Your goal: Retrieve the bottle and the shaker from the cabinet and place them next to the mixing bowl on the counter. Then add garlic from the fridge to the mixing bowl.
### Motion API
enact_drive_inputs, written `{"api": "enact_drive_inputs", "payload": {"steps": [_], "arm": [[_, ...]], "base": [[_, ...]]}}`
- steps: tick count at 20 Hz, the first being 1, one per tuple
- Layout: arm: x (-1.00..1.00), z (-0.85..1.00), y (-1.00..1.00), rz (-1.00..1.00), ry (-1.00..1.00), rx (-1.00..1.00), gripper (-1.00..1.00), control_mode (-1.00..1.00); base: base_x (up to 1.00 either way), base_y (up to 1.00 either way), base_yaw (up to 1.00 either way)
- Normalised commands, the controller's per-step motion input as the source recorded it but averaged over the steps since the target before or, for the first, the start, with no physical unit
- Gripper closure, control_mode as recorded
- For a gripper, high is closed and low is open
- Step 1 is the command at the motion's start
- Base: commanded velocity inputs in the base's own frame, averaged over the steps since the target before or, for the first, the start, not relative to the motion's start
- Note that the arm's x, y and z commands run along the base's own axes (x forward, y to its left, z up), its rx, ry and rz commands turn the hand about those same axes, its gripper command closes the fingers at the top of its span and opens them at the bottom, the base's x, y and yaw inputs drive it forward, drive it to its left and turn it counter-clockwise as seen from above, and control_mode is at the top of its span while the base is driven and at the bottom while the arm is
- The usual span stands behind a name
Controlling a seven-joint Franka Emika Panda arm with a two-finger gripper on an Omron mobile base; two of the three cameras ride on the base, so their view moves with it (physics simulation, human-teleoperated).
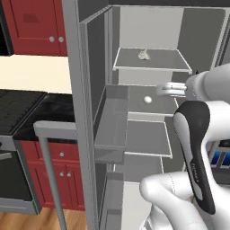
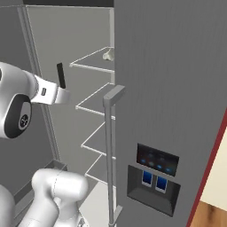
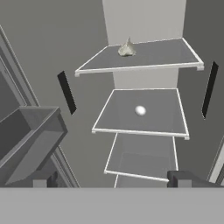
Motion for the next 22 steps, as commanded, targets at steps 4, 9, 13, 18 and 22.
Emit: {"api": "enact_drive_inputs", "payload": {"steps": [4,9,13,18,22], "arm": [[0.0,0.0,0.0,0.0,0.0,0.0,-1.0,1.0],[0.01,0.01,0.0,0.0,0.0,0.0,-1.0,-1.0],[0.0,0.34,-0.05,0.07,0.0,-0.03,-1.0,-1.0],[0.0,0.62,0.0,0.06,0.05,-0.12,-1.0,-1.0],[0.37,0.06,-0.09,0.0,0.14,-0.06,-1.0,-1.0]], "base": [[0.0,0.0,0.0],[0.0,0.0,0.0],[0.0,0.0,0.0],[0.0,0.0,0.0],[0.0,0.0,0.0]]}}
